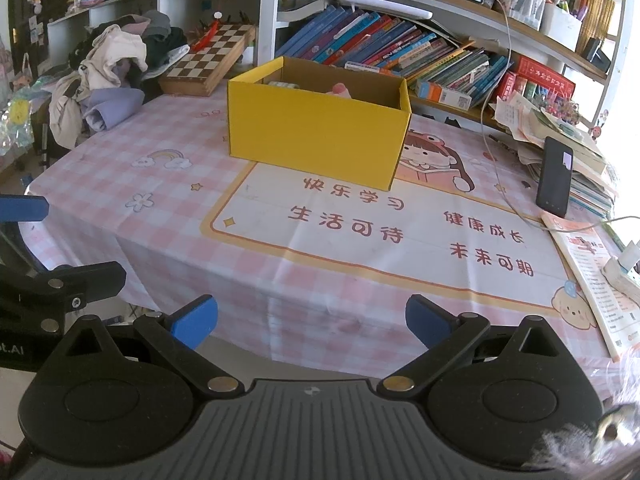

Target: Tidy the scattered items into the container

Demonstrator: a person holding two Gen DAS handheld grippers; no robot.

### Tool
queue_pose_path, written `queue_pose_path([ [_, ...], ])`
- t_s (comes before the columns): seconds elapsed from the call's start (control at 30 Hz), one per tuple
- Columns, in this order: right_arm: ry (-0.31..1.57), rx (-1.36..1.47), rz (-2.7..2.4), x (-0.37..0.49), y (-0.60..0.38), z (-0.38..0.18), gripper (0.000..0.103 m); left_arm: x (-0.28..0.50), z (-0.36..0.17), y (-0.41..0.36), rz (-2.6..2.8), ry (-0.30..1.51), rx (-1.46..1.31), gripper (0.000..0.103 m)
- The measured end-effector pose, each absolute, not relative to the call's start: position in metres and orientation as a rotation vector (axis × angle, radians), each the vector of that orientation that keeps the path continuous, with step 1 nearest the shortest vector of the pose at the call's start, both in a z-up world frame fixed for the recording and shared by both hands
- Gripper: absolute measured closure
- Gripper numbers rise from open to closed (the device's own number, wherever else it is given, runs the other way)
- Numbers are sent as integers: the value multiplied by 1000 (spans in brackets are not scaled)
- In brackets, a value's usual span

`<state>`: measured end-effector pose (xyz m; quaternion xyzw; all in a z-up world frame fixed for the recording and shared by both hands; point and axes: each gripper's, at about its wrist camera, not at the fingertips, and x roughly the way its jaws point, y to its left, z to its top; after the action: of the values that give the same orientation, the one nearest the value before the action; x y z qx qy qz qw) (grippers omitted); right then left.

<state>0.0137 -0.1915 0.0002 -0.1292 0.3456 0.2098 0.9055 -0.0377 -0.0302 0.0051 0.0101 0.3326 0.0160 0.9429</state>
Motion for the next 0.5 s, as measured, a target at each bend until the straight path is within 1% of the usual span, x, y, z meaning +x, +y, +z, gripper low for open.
queue_pose_path([
  [0.5,725,-264,430,17,-194,-1,2,-32,4,-32,34,687,19,0],
])
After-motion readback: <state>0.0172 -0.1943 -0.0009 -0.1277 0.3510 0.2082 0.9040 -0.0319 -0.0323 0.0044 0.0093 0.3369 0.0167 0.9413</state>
